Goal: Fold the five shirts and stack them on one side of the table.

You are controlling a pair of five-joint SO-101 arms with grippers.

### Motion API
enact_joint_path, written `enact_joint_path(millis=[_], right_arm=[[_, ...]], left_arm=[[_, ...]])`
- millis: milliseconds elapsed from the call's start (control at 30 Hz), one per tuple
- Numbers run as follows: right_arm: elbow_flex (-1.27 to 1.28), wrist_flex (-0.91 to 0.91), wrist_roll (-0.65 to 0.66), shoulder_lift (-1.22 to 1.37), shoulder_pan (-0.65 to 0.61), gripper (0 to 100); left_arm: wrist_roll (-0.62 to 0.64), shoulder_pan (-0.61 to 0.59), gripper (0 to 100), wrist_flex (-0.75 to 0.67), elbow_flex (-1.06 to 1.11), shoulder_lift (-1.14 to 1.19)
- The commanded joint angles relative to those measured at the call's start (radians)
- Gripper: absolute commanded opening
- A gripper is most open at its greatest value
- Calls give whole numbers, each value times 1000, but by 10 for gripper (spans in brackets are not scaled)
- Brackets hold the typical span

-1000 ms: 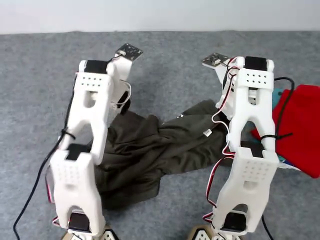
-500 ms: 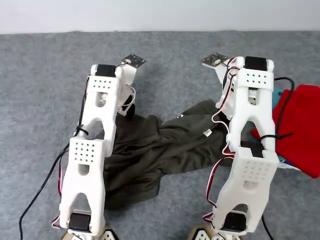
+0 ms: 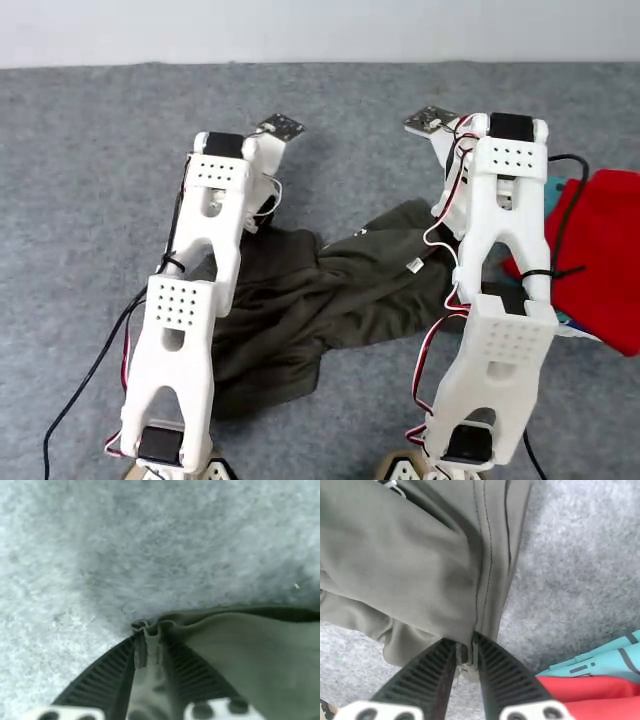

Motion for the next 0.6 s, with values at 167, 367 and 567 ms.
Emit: enact_joint_path(millis=[167, 367, 567], right_arm=[[-54, 36, -2, -122, 2, 10], [-58, -33, 63, -243, 1, 10], [-58, -140, 68, -464, 1, 10]], left_arm=[[-26, -41, 13, 11, 28, -186], [-29, -109, 13, -41, 27, -474], [-29, -137, 13, -106, 27, -770]])
